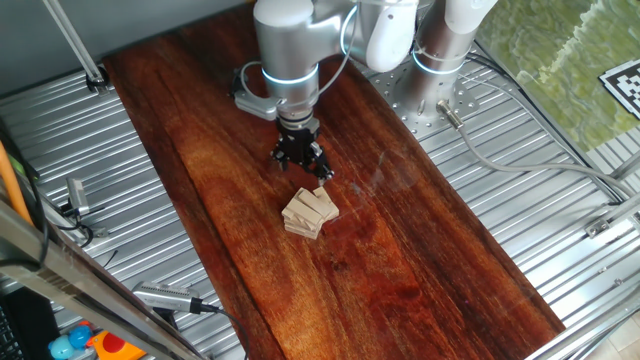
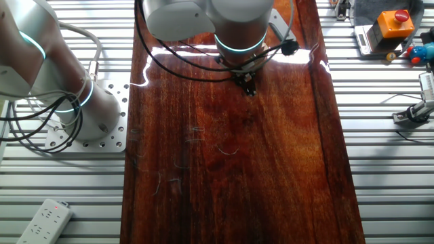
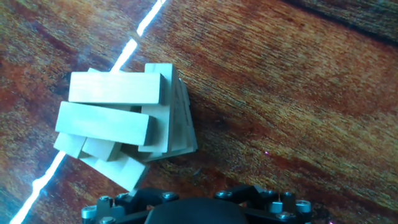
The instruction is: Play Jenga
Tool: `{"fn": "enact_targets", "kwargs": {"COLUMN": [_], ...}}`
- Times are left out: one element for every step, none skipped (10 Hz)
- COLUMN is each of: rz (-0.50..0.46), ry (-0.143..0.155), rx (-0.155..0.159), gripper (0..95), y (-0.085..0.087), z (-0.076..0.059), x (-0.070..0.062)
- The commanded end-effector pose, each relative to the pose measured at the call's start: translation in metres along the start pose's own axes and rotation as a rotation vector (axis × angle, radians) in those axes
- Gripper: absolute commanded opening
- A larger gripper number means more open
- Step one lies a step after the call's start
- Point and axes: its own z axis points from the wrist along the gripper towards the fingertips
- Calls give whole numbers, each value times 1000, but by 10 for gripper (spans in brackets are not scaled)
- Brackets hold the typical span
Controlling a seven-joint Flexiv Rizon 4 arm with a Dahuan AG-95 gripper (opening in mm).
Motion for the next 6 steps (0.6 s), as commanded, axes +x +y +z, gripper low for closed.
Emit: {"fn": "enact_targets", "kwargs": {"rz": [-2, -1, 2, 7, 12, 18], "ry": [-2, -2, -2, -2, -1, -1], "rx": [-1, -1, -1, 0, 1, 1], "gripper": [950, 950, 950, 950, 950, 950], "y": [0, 1, 2, 3, 4, 5], "z": [0, 0, 0, 0, 0, -1], "x": [1, 1, 3, 4, 5, 4]}}
